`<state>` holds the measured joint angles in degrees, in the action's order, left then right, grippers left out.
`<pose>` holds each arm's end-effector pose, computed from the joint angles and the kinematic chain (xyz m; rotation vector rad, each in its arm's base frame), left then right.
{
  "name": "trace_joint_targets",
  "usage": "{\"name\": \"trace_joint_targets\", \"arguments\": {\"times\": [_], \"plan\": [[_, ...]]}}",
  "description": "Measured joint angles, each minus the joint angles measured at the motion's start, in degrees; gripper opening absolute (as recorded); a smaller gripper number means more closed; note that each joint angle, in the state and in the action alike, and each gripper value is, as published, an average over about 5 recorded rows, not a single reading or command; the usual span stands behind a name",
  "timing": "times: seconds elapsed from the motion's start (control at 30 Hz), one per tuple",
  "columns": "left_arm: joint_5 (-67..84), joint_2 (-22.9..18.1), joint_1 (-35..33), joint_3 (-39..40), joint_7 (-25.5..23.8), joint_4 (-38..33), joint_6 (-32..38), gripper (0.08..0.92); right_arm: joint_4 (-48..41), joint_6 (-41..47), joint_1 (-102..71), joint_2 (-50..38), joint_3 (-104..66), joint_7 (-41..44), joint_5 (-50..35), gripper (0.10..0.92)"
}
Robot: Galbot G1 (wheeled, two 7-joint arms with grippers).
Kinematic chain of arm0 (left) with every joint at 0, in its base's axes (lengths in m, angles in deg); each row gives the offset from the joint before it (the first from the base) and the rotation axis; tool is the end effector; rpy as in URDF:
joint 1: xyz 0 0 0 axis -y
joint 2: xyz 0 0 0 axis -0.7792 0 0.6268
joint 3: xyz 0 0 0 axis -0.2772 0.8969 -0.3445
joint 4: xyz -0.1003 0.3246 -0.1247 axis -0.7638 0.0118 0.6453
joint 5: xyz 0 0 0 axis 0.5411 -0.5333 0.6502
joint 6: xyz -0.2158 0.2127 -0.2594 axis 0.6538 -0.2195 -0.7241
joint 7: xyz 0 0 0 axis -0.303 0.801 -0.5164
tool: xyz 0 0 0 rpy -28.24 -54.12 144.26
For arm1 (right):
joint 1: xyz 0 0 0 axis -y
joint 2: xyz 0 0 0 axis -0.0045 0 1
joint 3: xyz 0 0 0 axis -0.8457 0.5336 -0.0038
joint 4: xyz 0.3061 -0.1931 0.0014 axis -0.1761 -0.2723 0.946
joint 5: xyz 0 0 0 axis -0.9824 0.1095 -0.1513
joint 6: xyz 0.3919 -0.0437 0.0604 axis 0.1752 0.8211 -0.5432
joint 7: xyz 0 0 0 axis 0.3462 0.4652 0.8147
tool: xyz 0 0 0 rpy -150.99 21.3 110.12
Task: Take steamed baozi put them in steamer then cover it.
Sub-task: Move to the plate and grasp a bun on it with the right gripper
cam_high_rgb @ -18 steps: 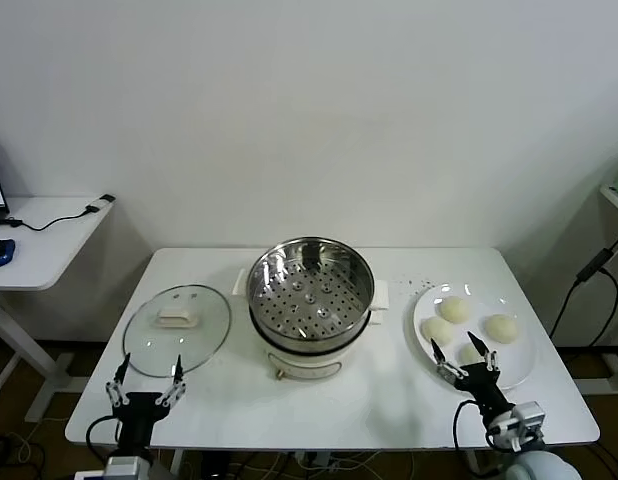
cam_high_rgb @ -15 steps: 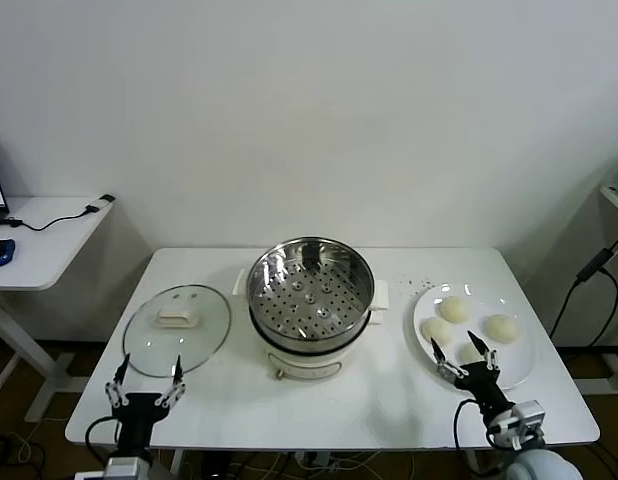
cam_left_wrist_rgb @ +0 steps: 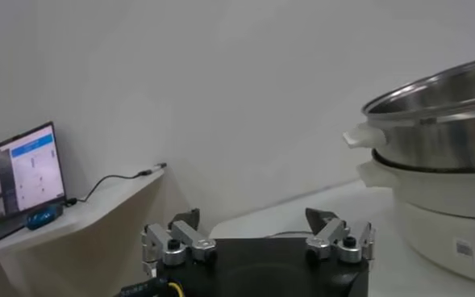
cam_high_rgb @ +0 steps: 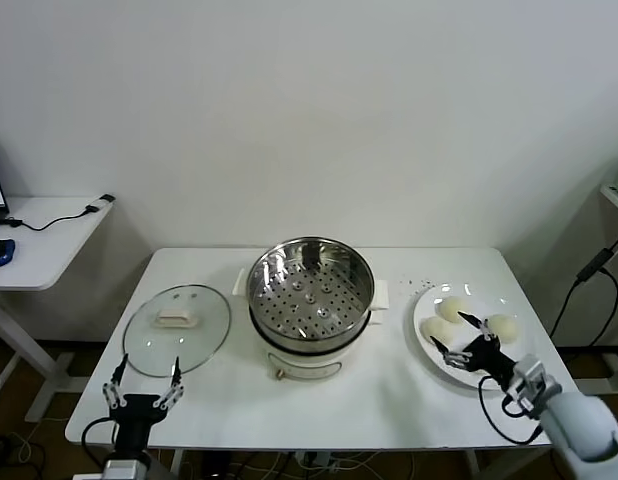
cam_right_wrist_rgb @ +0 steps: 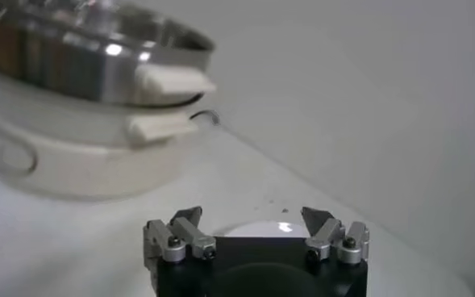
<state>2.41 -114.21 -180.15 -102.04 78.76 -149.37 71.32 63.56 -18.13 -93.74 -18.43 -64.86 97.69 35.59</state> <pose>0.1607 0.0704 -0.3528 0.2103 -2.9517 -0.5113 0.3799 -0.2482 -0.2840 0.9407 -2.3418 0.9408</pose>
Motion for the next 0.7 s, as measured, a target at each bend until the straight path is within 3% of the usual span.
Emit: {"name": "trace_joint_targets", "arguments": {"times": [0.33,0.7], "plan": [[0.39,0.04,-0.8,0.12,-0.54,-0.24,-0.64,0.823,-15.26,-4.24,29.09,-4.7,23.01,17.04,10.18,0.823],[0.56,0.02,-1.38,-0.66,-0.77,0.1,-0.8,0.823,-32.31,-8.53,53.56,0.15,47.22,26.36,16.19,0.823]]}}
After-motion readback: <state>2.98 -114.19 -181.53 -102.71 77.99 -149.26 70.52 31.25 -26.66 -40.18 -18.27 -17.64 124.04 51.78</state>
